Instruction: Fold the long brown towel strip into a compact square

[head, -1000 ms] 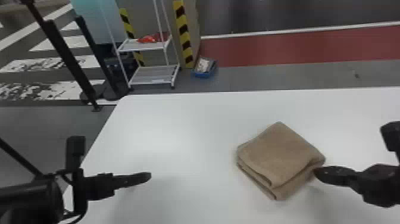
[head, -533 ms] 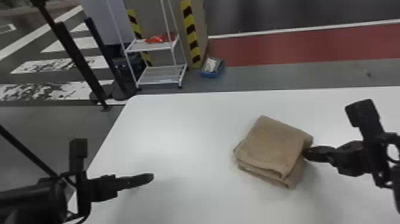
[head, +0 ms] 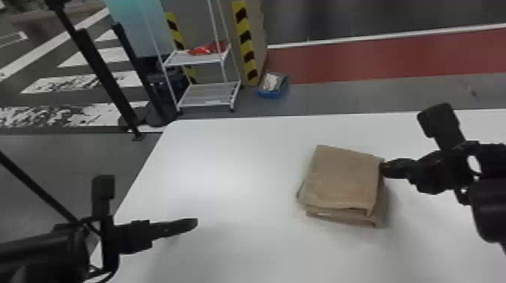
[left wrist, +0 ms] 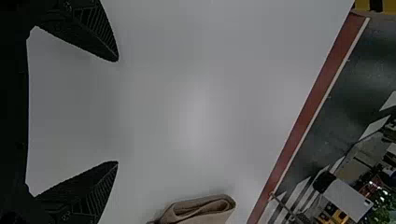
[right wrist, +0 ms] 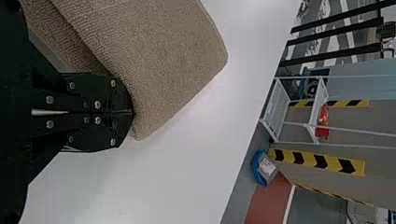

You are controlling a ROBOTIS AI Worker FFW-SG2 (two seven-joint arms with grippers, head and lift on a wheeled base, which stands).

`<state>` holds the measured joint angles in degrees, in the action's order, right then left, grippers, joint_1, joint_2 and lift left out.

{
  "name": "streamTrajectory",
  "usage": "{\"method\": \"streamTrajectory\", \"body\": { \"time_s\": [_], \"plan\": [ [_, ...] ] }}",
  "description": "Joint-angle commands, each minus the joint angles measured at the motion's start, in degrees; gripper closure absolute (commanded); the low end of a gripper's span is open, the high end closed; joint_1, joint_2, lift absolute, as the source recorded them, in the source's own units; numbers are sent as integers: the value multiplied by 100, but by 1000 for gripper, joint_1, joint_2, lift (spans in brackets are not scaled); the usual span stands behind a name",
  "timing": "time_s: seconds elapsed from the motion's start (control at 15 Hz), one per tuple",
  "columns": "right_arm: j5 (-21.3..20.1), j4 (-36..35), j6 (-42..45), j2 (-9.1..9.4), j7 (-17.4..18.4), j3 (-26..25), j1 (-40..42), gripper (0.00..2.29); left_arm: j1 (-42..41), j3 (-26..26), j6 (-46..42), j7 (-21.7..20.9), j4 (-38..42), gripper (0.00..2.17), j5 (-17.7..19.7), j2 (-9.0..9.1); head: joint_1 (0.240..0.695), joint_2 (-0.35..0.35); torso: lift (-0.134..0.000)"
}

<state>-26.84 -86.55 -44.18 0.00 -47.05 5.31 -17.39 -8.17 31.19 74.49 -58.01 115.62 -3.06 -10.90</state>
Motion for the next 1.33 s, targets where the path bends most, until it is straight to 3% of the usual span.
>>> {"method": "streamTrajectory", "body": {
  "time_s": [0.0,0.47,0.6,0.67,0.8,0.87,1.0,1.13,1.27],
  "plan": [
    [-5,306,344,5,56,-3,-150,1868,0,10,0,0,-4,100,16,0,695,277,-125],
    [206,772,1504,5,196,-3,-203,1868,0,1,0,0,31,100,7,27,695,285,-125],
    [74,77,1170,5,100,-47,148,1831,-18,80,70,-62,136,100,34,71,695,288,-125],
    [74,-345,1012,5,91,-179,351,1602,-26,89,88,-70,198,100,60,71,695,290,-125],
    [232,-1311,414,5,82,-399,808,569,-26,89,88,-79,339,100,174,114,695,281,-125],
    [241,-1848,361,5,117,-443,1142,93,-44,89,88,-79,497,100,262,238,695,271,-125],
    [417,-2647,625,5,434,-592,1915,12,-167,177,-123,-26,813,100,588,642,695,245,-125],
    [1208,-3034,1293,5,882,-935,2671,16,-562,229,-1687,272,936,103,1264,1105,695,196,-125],
    [2157,-3140,1979,5,1066,-1366,3233,26,-888,98,-3199,501,910,103,1590,1105,695,169,-125]
  ]
}}
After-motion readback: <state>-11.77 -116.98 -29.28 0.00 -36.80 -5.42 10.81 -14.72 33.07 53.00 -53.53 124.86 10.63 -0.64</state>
